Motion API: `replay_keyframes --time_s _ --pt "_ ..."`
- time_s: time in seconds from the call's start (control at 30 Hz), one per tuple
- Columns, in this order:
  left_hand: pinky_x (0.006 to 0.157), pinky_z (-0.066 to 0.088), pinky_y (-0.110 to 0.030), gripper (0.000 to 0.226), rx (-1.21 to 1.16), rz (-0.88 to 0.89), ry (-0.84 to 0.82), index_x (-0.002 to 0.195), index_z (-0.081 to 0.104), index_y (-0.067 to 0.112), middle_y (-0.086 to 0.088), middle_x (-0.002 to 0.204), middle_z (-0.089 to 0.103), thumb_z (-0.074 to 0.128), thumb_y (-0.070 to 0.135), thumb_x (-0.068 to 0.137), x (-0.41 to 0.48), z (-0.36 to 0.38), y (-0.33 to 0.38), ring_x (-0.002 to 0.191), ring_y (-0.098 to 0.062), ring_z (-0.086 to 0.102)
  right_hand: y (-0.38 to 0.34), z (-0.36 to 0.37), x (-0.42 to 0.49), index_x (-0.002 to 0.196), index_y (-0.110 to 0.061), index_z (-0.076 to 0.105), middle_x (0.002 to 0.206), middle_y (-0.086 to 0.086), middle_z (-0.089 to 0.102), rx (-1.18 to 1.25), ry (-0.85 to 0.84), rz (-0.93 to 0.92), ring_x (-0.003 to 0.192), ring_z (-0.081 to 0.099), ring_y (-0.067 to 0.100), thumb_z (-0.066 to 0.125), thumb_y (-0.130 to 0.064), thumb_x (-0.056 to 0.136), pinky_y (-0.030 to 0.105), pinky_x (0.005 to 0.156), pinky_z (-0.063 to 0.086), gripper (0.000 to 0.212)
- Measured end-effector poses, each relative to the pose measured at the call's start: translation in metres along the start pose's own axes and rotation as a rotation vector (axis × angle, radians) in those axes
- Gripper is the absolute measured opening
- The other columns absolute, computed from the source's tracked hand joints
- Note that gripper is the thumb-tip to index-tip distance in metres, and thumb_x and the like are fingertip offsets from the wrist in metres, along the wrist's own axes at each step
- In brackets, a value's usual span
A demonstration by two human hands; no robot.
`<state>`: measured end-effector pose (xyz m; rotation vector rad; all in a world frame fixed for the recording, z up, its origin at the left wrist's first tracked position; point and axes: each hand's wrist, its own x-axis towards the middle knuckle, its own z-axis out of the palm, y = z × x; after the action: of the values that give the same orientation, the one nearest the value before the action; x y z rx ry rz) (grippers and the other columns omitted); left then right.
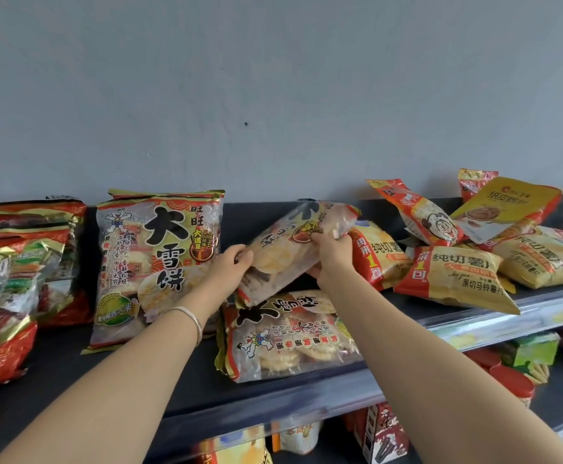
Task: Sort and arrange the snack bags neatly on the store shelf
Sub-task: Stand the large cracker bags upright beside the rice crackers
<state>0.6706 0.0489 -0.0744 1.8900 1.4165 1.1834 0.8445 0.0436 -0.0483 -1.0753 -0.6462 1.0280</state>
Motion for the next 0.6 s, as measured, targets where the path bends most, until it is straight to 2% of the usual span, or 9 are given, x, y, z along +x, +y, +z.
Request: replay_keyframes --time_s 0.07,0.13,0.2,0.23,0.3,0.37,0.4,0.47,0.6 --pt "0.091 0.037 -0.028 0.047 -0.101 -0.030 0.028 0.141 0.038 0.011 -0.005 0.135 0.048 0.045 0.031 0.099 0.000 0.006 0.004 0.126 -0.024 0.045 -0.010 -0.010 0.000 0.120 -0.024 0.041 0.120 0.011 0.058 0.024 -0.022 -0.061 0.105 0.062 0.029 0.061 -0.013 0.091 0.050 0.085 0.056 0.037" --pt "0.096 0.041 -0.034 0.057 -0.271 -0.112 0.059 0.144 0.031 0.013 -0.004 0.138 0.045 0.054 0.032 0.094 0.002 0.011 0.009 0.126 -0.025 0.046 -0.020 -0.020 -0.004 0.117 -0.026 0.039 0.116 0.010 0.059 0.087 -0.035 -0.098 0.105 0.063 0.028 0.058 -0.011 0.095 0.046 0.085 0.056 0.032" --pt "0.100 0.045 -0.044 0.080 -0.531 -0.246 0.080 0.150 0.016 0.019 -0.009 0.143 0.044 0.065 0.033 0.088 0.001 0.016 0.016 0.123 -0.028 0.050 -0.026 -0.028 -0.008 0.127 -0.024 0.039 0.118 0.010 0.060 0.172 -0.050 -0.095 0.104 0.064 0.026 0.056 -0.010 0.096 0.045 0.085 0.056 0.038" --pt "0.096 0.048 -0.045 0.085 -0.653 -0.317 0.080 0.150 0.016 0.020 -0.011 0.138 0.049 0.068 0.035 0.084 -0.001 0.018 0.022 0.118 -0.029 0.055 -0.027 -0.031 -0.010 0.132 -0.022 0.038 0.119 0.010 0.061 0.218 -0.052 -0.081 0.103 0.065 0.026 0.056 -0.009 0.096 0.046 0.084 0.057 0.042" --pt "0.085 0.054 -0.045 0.071 -0.848 -0.434 -0.005 0.138 0.039 0.011 -0.014 0.119 0.063 0.071 0.038 0.081 -0.004 0.018 0.034 0.103 -0.029 0.063 -0.029 -0.036 -0.014 0.133 -0.020 0.038 0.113 0.009 0.062 0.285 -0.061 -0.052 0.094 0.066 0.023 0.054 -0.008 0.097 0.044 0.078 0.057 0.041" --pt "0.076 0.056 -0.043 0.043 -0.959 -0.467 -0.104 0.114 0.058 0.007 -0.015 0.104 0.068 0.069 0.035 0.083 -0.011 0.017 0.047 0.093 -0.030 0.066 -0.029 -0.040 -0.017 0.127 -0.019 0.040 0.102 0.008 0.062 0.328 -0.105 -0.019 0.085 0.065 0.021 0.053 -0.005 0.097 0.044 0.076 0.056 0.035" --pt "0.070 0.055 -0.041 0.035 -0.966 -0.458 -0.105 0.108 0.061 0.008 -0.015 0.101 0.069 0.069 0.032 0.084 -0.014 0.018 0.051 0.090 -0.029 0.067 -0.030 -0.042 -0.019 0.123 -0.020 0.039 0.099 0.008 0.061 0.346 -0.126 -0.007 0.083 0.064 0.021 0.052 -0.004 0.097 0.045 0.076 0.056 0.032" --pt "0.065 0.054 -0.038 0.032 -0.958 -0.425 -0.043 0.110 0.061 0.008 -0.014 0.104 0.068 0.070 0.024 0.084 -0.016 0.019 0.052 0.088 -0.027 0.067 -0.030 -0.046 -0.020 0.119 -0.022 0.038 0.098 0.008 0.060 0.369 -0.153 0.022 0.082 0.063 0.022 0.052 -0.003 0.097 0.044 0.073 0.055 0.032" --pt "0.087 0.053 -0.050 0.047 -0.965 -0.298 0.160 0.123 0.053 0.010 -0.015 0.115 0.066 0.072 0.008 0.080 -0.020 0.005 0.050 0.099 -0.032 0.066 -0.023 -0.047 -0.021 0.130 -0.009 0.047 0.108 0.014 0.065 0.294 -0.174 0.090 0.077 0.067 0.024 0.063 -0.009 0.091 0.042 0.067 0.059 0.042"
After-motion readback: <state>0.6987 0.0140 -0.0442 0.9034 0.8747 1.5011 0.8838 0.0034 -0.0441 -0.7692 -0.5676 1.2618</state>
